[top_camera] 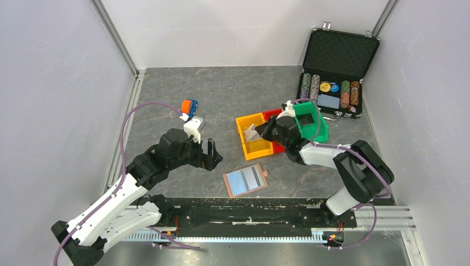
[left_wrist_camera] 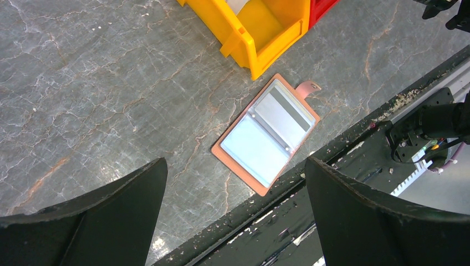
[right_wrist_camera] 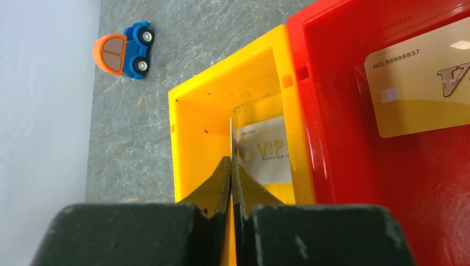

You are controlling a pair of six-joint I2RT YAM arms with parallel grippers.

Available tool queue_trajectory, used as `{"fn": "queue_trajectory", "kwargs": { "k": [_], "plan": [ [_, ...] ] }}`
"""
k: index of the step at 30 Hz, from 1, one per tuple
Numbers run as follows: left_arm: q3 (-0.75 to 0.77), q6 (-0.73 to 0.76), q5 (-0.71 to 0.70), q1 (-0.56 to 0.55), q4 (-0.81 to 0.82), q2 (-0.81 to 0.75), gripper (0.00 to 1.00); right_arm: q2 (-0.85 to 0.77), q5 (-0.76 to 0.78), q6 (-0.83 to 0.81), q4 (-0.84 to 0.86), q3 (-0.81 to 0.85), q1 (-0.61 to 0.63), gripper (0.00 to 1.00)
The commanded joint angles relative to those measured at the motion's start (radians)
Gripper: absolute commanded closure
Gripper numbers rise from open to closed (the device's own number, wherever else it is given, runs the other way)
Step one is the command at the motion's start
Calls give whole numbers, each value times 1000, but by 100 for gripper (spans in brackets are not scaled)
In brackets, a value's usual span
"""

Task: Take the credit cards out of the card holder
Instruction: Place the credit card in the storage box.

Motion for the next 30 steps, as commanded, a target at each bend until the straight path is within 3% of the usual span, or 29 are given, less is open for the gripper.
{"fn": "queue_trajectory", "kwargs": {
  "k": [1, 18, 25, 30],
  "plan": [
    [0, 50, -21, -1, 14, -1, 0, 15, 30, -18, 78, 2, -2, 100],
    [0, 46, -20, -1, 14, 0, 0, 21, 36, -30, 81, -12, -3, 100],
    [-1, 45, -21, -1, 14, -3, 0, 6, 32, -38, 44, 7, -3, 77],
    [-2, 47, -20, -1, 14, -4, 0, -43, 61, -66, -5, 20, -3, 73]
  ]
}}
